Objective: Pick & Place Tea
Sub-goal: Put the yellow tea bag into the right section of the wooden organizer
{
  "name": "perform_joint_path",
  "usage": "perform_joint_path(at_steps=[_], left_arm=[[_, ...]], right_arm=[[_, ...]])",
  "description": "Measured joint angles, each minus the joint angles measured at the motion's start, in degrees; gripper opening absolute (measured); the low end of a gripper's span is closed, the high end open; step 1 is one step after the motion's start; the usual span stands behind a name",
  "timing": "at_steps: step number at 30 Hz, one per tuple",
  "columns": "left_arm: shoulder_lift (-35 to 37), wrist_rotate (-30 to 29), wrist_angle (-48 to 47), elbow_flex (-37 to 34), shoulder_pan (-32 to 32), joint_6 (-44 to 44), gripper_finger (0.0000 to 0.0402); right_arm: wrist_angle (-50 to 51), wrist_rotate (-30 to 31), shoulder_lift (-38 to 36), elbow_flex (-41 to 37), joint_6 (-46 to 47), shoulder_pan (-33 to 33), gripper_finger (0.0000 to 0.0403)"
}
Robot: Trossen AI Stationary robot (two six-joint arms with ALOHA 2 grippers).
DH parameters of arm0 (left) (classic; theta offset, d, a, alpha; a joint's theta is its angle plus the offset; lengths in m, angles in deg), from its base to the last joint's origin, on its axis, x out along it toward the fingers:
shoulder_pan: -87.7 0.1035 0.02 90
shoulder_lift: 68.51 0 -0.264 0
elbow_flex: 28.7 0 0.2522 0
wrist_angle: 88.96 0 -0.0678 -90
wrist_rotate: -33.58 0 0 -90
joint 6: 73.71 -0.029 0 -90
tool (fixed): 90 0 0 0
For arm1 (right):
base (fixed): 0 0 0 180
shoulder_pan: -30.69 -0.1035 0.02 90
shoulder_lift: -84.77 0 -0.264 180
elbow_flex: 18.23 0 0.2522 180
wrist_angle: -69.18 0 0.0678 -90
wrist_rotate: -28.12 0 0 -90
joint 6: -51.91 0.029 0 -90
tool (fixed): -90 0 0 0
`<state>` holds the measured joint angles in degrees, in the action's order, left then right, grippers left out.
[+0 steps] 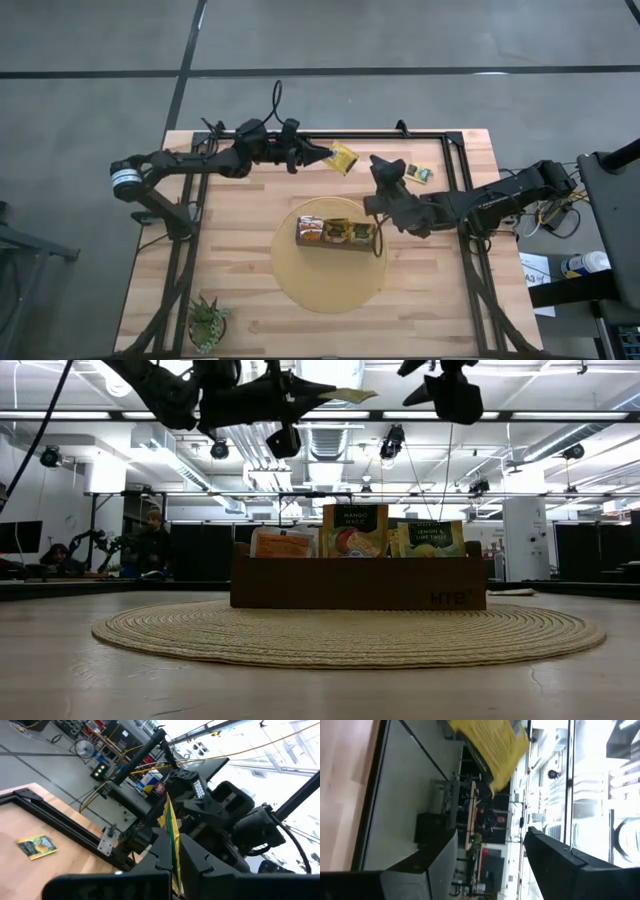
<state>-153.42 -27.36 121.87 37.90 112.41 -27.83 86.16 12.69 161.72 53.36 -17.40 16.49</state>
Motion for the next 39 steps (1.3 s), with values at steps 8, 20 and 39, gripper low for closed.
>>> perform_joint_path(at_steps=[8,20,39], left_arm=[[-0.2,1.0,4.1,0.0,-0.4,2.2,0.0009],[-0.2,2.5,7.4,-0.1,-2.7,2.3,0.0009],[-0.2,3.2,7.8,-0.2,-5.4,0.9,0.0009]], right_arm=[[-7.0,-6.9,0.0,0.1,-6.9,-0.2,0.0226],[-12.5,-17.5,0.0,0.1,-13.6,-0.2,0.0226],[-14.8,-21.0,0.0,0.1,-13.4,0.0,0.0038]])
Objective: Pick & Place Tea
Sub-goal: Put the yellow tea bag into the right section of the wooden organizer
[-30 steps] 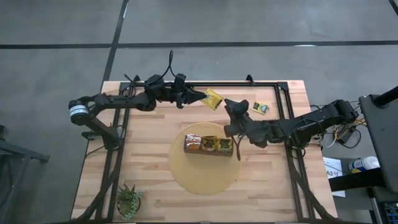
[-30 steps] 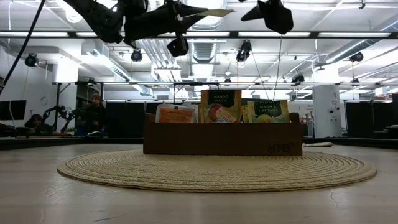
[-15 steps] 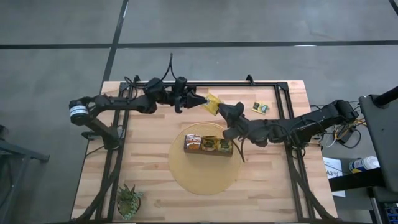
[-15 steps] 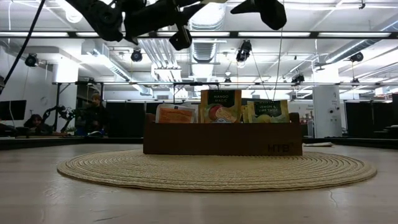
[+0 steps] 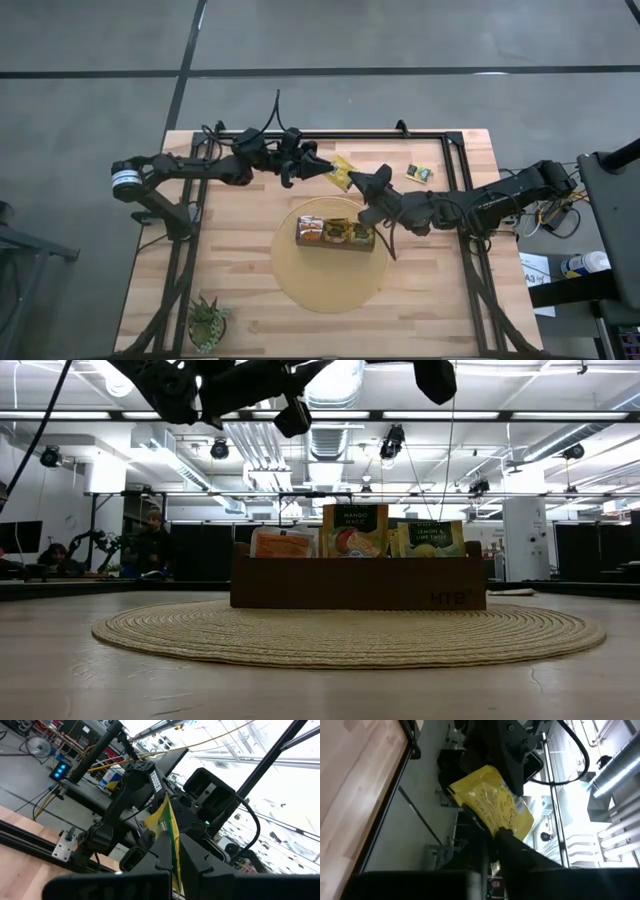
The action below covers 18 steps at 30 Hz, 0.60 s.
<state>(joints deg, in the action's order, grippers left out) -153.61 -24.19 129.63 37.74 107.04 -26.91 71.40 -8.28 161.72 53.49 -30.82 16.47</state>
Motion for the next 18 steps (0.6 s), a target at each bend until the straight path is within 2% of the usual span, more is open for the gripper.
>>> perform_joint_path(at_steps=[4,12,18], left_arm=[[0.0,0.0,-0.1,-0.3,0.0,-0.3,0.0027],[0.0,1.9,-1.5,-0.5,0.0,-4.2,0.0045],[0.1,3.3,-1.4,-0.5,0.0,-13.9,0.0064]], right_arm=[[0.1,-1.0,0.0,0.0,1.0,0.0,0.0011],[1.2,-1.2,0.0,0.5,3.8,-0.2,0.0008],[1.6,-1.3,-0.2,0.6,7.8,-0.6,0.0008]])
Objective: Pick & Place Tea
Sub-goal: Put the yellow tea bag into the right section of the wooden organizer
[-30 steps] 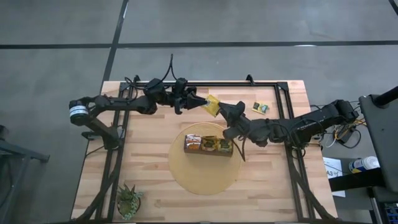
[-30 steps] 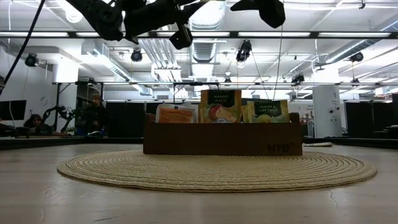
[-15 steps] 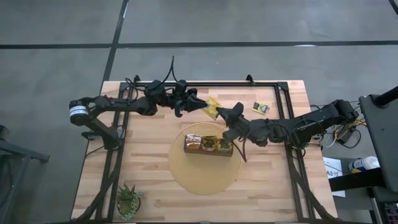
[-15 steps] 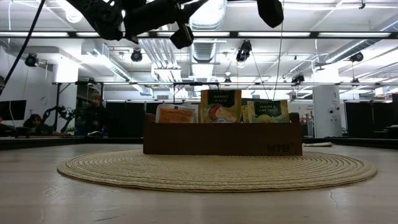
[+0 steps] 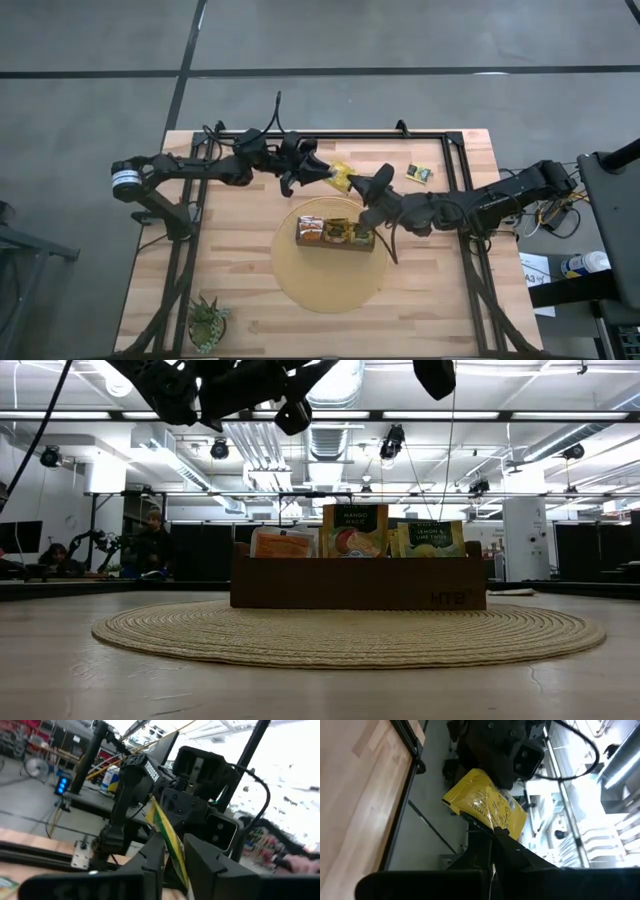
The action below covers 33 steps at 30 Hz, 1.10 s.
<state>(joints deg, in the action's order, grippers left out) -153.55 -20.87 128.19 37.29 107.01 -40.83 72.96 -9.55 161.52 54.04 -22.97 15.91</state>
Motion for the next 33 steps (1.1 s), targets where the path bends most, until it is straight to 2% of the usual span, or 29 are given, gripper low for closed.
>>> perform_joint_path(at_steps=[7,11,13,15,17,19,21,24,26,30,33], left_arm=[[0.1,0.5,-0.8,-0.1,0.0,-8.9,0.0128],[0.1,1.8,-2.3,-0.1,0.0,-12.3,0.0169],[0.6,3.2,-4.5,-0.1,0.1,-13.1,0.0184],[1.5,3.8,-8.6,-0.1,0.7,-16.6,0.0192],[3.1,2.0,-14.7,-0.9,1.4,-22.7,0.0194],[4.8,-6.1,-19.0,-2.4,1.4,-28.2,0.0193],[6.8,-16.2,-21.0,-4.7,0.7,-33.1,0.0193],[10.1,-29.2,-20.7,-8.6,-1.1,-39.4,0.0192],[12.1,-34.7,-19.8,-11.1,-2.7,-42.5,0.0192],[16.6,-37.1,-16.6,-16.6,-5.2,-44.0,0.0192],[20.2,-37.2,-15.1,-20.7,-5.9,-44.0,0.0192]], right_arm=[[12.2,0.1,-2.2,3.1,12.7,-1.1,0.0008],[25.4,-2.8,-4.5,6.7,29.7,-1.0,0.0008],[35.9,-10.1,-5.6,9.4,41.7,0.0,0.0008],[45.3,-22.2,-6.4,12.0,54.5,1.8,0.0008],[51.6,-35.7,-6.6,13.8,65.4,4.3,0.0008],[54.9,-47.4,-6.6,14.1,74.7,6.6,0.0008],[55.1,-55.9,-6.1,13.2,80.6,8.1,0.0008],[55.3,-63.4,-3.9,11.0,85.5,9.6,0.0008],[55.2,-67.5,-1.5,10.1,89.0,10.9,0.0008],[55.2,-77.1,4.9,9.1,93.8,12.7,0.0008],[56.1,-80.3,10.0,9.5,95.3,13.7,0.0008]])
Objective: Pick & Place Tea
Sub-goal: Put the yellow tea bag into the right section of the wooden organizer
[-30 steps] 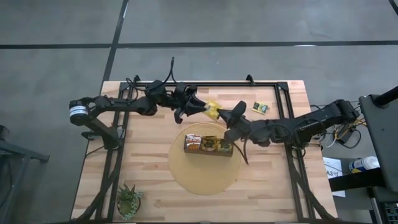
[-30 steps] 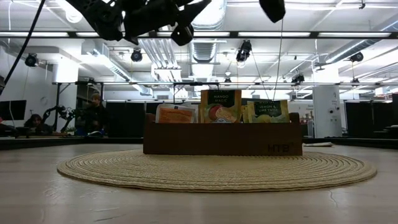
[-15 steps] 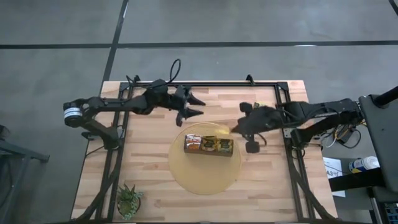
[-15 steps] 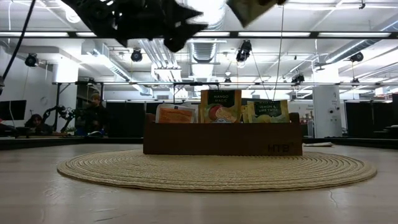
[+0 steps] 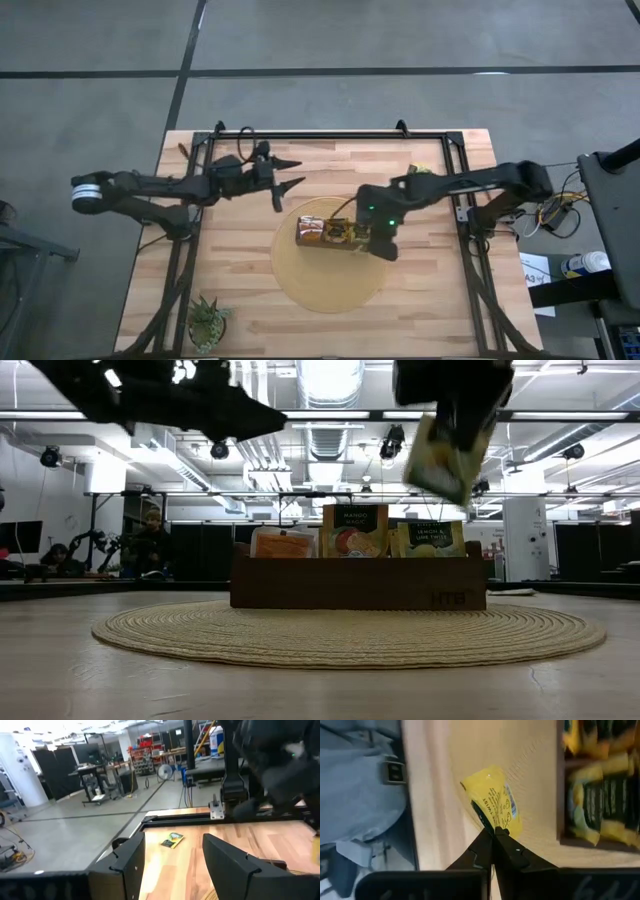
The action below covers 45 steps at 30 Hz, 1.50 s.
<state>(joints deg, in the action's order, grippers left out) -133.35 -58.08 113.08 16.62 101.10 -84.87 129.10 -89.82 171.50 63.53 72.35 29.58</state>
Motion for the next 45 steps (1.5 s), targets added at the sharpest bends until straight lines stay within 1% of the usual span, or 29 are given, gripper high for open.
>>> perform_joint_path(at_steps=[3,7,10,14,17,22,28,32,34,37,45], left_arm=[[3.8,-0.2,0.2,-3.6,-0.1,0.0,0.0192],[8.1,-0.2,0.6,-7.3,-0.1,-0.5,0.0192],[10.9,-0.2,1.2,-8.5,-0.1,-1.3,0.0192],[13.4,-0.2,1.3,-9.2,-0.1,-1.2,0.0192],[14.2,-0.2,1.2,-9.6,-0.1,-1.9,0.0192],[14.8,-0.2,1.1,-10.3,-0.1,-2.7,0.0192],[14.7,-0.2,1.5,-10.2,-0.1,-3.1,0.0192],[14.7,-0.2,1.6,-10.3,-0.1,-3.5,0.0192],[14.8,-0.2,1.5,-10.3,-0.1,-3.6,0.0192],[14.8,-0.2,1.5,-10.3,-0.1,-3.7,0.0192],[14.7,-0.2,1.5,-10.3,-0.1,-3.9,0.0192]], right_arm=[[2.4,-0.7,4.0,1.1,0.9,1.2,0.0008],[5.1,-0.9,6.7,2.5,1.2,2.6,0.0008],[5.1,-0.5,7.9,3.1,2.4,4.1,0.0008],[5.6,2.4,9.7,4.1,2.7,5.5,0.0008],[8.4,3.7,10.5,5.4,2.8,6.4,0.0008],[13.1,4.3,12.6,6.5,2.6,7.2,0.0008],[10.6,5.4,15.9,6.6,2.2,7.2,0.0008],[10.4,4.8,18.7,6.6,1.8,7.1,0.0008],[10.2,3.6,20.0,6.7,1.4,7.1,0.0008],[10.0,2.1,20.8,6.8,0.2,7.0,0.0008],[10.1,2.0,20.0,10.2,-2.8,7.0,0.0009]])
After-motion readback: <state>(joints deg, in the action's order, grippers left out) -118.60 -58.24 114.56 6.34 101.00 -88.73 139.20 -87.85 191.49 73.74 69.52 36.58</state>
